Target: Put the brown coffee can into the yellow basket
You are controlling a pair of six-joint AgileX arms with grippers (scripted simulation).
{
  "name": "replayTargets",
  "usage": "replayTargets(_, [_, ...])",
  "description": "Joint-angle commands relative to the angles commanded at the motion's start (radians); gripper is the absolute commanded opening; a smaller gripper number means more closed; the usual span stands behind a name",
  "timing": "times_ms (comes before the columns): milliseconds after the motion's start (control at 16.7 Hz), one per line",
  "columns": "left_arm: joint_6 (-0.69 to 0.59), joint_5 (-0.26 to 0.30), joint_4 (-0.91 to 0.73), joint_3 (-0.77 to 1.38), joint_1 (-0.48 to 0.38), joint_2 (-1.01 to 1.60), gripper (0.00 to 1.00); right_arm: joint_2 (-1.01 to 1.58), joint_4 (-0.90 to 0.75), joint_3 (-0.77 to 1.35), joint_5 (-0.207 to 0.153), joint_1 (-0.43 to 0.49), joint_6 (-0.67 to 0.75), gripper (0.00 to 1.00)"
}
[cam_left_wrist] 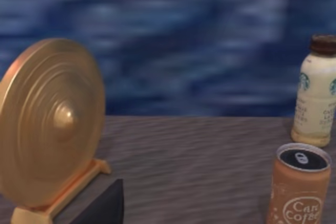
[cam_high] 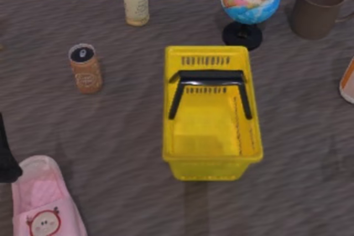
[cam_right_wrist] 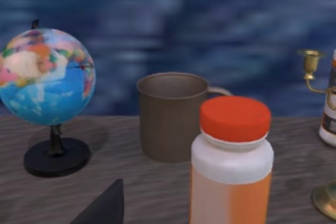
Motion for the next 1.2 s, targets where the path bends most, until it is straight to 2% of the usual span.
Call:
replayTargets(240, [0.006,0.003,-0.016,0.028,-0.005,0.027,1.00,0.000,0.000,0.000,0.000,0.000,0.000,1.00])
replayTargets(480, [0.043,0.013,-0.117,0.200,-0.028,0.195,1.00,0.000,0.000,0.000,0.000,0.000,0.000,1.00])
replayTargets(780, [0.135,0.023,-0.353,0.568,-0.066,0.584,1.00,0.000,0.000,0.000,0.000,0.000,0.000,1.00])
replayTargets(1200, [0.320,0.029,-0.783,1.233,-0.126,1.301,1.00,0.000,0.000,0.000,0.000,0.000,0.000,1.00])
